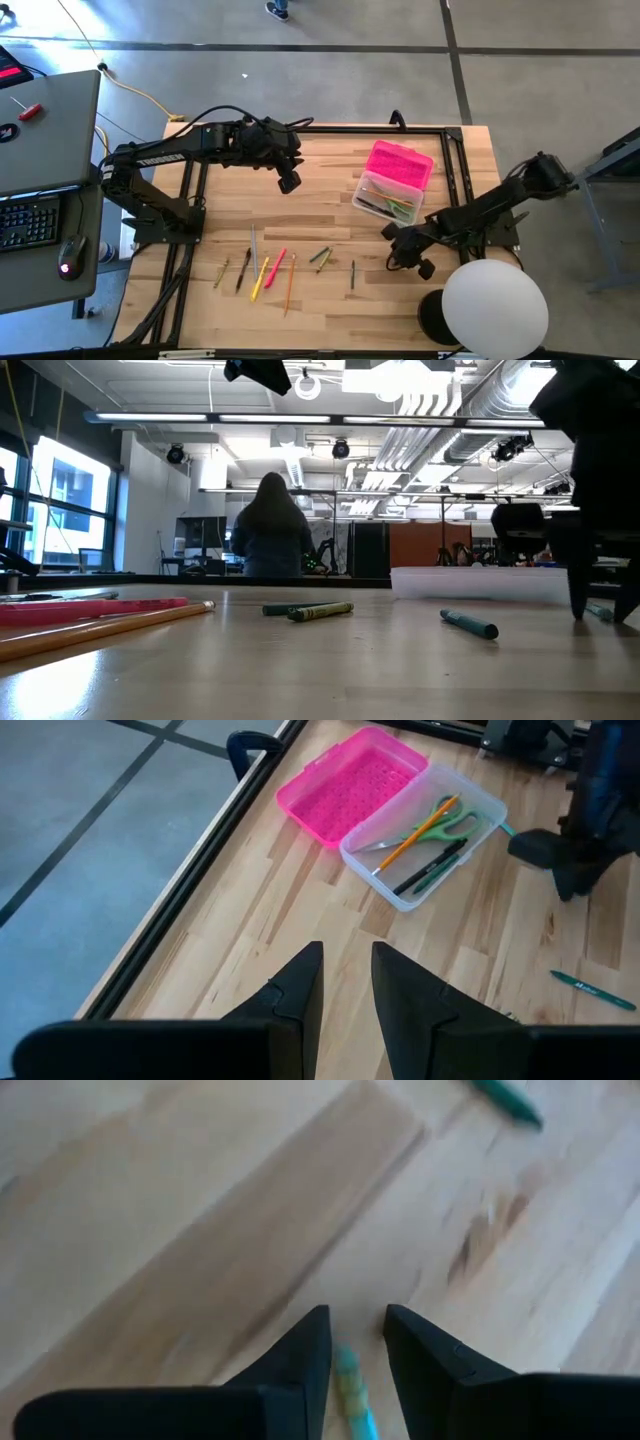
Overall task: Pick & place school supplies into a supply box
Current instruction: Put the light blue pencil into the pink supply box
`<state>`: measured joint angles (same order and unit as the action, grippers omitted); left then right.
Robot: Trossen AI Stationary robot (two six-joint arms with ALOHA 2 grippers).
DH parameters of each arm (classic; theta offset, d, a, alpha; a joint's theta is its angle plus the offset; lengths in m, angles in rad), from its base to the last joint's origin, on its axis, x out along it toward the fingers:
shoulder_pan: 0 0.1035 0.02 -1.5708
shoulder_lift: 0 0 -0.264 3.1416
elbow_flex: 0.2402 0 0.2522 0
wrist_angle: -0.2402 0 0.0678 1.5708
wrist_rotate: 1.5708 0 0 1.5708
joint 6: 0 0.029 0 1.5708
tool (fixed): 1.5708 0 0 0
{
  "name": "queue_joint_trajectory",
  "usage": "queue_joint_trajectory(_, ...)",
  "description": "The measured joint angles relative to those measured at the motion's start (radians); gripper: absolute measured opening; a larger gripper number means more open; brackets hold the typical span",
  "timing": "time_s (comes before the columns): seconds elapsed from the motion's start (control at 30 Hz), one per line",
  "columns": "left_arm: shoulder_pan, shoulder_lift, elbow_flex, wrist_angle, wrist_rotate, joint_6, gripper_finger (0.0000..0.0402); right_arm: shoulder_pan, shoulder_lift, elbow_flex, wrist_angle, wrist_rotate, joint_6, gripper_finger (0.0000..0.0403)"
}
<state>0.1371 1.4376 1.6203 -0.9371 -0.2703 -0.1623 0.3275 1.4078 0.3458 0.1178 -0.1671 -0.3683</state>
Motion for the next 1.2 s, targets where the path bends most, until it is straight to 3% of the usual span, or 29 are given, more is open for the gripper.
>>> queue_joint_trajectory(0.17,0.0,0.0,0.0,0.0,0.0,0.0,0.012,-0.001,0.144,0.003,0.172,-0.014,0.027,0.0083)
queue_joint_trajectory(0.33,0.0,0.0,0.0,0.0,0.0,0.0,0.012,-0.001,0.203,0.007,0.221,-0.022,0.027,0.0082)
queue_joint_trajectory(0.63,0.0,0.0,0.0,0.0,0.0,0.0,0.012,0.0,0.055,-0.162,0.285,0.007,0.115,0.0082)
queue_joint_trajectory(0.87,0.0,0.0,0.0,0.001,0.002,0.0,0.012,0.0,-0.006,-0.339,0.56,0.098,0.102,0.0082)
queue_joint_trajectory(1.2,0.0,0.0,0.0,0.001,0.006,0.0,0.012,0.0,0.008,-0.341,0.573,0.073,0.096,0.0082)
